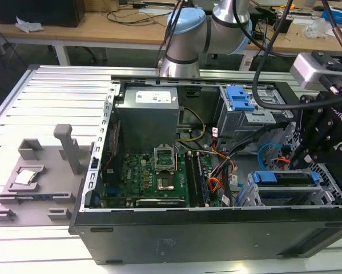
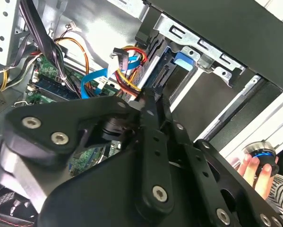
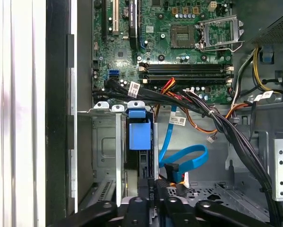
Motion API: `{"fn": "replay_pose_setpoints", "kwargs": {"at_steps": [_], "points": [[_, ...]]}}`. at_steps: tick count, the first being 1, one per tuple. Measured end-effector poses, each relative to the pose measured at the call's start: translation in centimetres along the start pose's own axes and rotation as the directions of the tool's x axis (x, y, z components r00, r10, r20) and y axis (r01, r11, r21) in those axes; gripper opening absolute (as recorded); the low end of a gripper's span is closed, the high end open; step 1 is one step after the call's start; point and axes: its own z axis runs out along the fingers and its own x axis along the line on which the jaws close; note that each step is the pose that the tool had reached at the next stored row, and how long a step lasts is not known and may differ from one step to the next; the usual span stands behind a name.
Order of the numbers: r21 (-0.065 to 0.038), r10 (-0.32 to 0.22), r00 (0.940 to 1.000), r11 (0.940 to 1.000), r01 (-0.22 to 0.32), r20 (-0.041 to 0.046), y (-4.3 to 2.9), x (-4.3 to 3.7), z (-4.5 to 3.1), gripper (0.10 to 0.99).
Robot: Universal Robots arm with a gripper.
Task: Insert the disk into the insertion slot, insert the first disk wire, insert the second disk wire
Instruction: 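Insert the first disk wire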
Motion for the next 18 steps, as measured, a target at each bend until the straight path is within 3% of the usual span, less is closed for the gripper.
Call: {"fn": "replay_pose_setpoints", "kwargs": {"at_steps": [6, 8, 9, 18], "points": [[0.000, 0.000, 1.0000, 1.0000, 0.000, -0.0002, 0.00, 0.03, 0.09, 0.165], [0.000, 0.000, 1.0000, 1.0000, 0.000, -0.0005, -0.08, 0.04, 0.42, 0.165], [-0.002, 0.000, 1.0000, 1.0000, 0.000, -0.0005, -0.46, 0.03, 0.84, 0.165], [-0.002, 0.000, 1.0000, 1.0000, 0.000, -0.0010, -1.08, 0.01, 1.60, 0.165]]}}
